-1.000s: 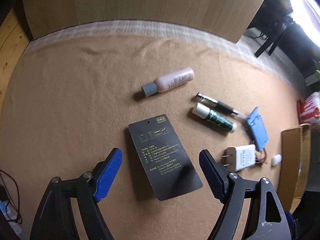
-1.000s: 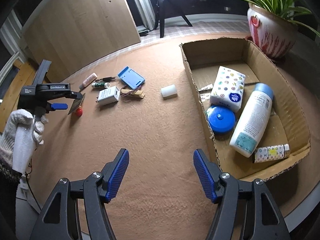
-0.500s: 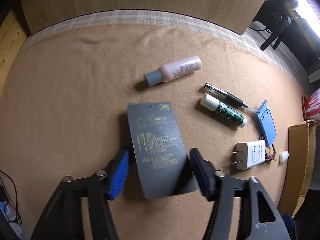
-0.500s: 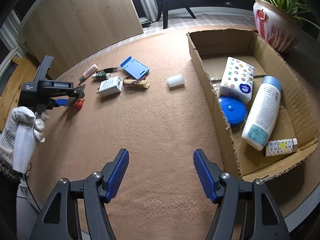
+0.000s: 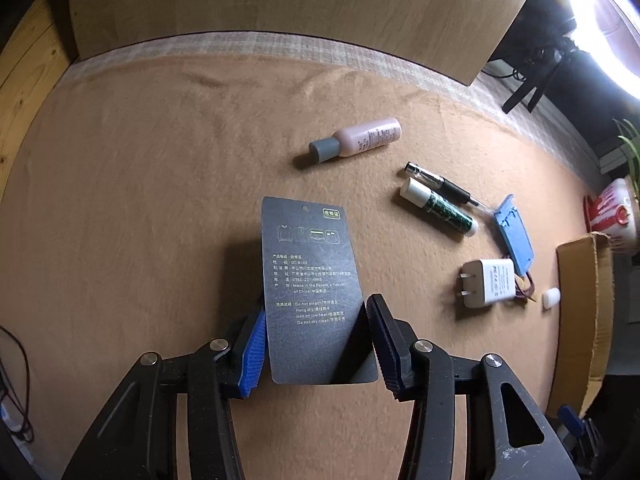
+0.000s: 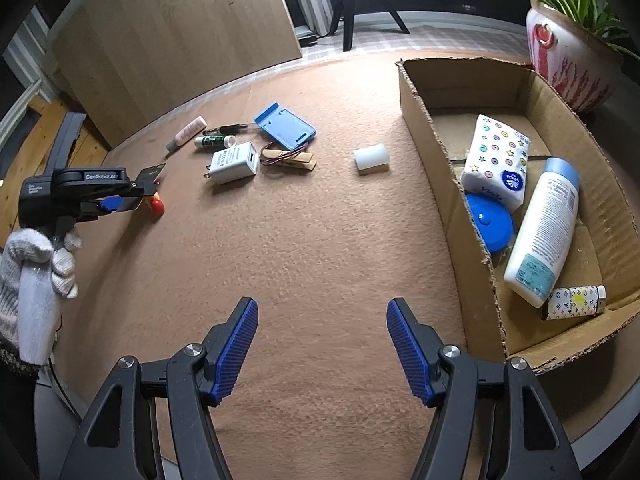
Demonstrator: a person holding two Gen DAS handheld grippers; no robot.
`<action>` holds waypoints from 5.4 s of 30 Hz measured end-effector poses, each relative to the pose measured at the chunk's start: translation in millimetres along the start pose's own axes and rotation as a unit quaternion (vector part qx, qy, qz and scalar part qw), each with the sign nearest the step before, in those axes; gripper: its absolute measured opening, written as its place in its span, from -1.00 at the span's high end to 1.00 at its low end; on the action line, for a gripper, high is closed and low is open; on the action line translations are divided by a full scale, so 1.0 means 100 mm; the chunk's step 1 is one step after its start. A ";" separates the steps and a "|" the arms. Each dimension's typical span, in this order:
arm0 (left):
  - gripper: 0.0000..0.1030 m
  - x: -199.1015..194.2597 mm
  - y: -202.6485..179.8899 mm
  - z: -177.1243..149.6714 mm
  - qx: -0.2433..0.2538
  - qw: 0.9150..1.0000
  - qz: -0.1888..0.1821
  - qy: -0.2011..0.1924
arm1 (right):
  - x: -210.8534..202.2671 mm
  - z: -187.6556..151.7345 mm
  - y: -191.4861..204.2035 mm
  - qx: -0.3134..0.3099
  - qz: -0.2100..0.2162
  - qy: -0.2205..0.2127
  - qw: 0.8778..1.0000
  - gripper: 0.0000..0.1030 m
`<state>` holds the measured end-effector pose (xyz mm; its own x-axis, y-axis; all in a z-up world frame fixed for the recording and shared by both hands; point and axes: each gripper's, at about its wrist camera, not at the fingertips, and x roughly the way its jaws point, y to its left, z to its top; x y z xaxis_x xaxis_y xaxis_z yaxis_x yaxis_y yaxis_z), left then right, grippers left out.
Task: Organize objects
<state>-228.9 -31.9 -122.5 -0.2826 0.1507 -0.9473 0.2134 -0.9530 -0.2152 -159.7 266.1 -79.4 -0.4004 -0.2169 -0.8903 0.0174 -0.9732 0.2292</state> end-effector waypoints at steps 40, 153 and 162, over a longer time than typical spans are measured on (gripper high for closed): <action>0.02 -0.59 -2.11 -0.65 0.188 0.967 -0.166 -0.055 | -0.48 -0.24 -0.46 0.017 -0.014 -0.043 0.999 -0.23; 0.77 0.09 -0.27 -0.50 0.161 0.985 -0.047 -0.029 | 0.71 0.61 0.01 0.032 0.077 0.079 0.993 0.61; 0.21 0.01 -0.74 -0.61 0.215 0.972 -0.083 -0.040 | 0.96 0.95 0.33 0.008 0.032 0.074 0.997 0.02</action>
<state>-188.0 55.0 -122.1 -0.3544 0.3073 -0.8831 -0.2469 -0.9417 -0.2286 -284.4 220.6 -120.0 -0.2592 -0.2884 -0.9218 0.0227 -0.9559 0.2927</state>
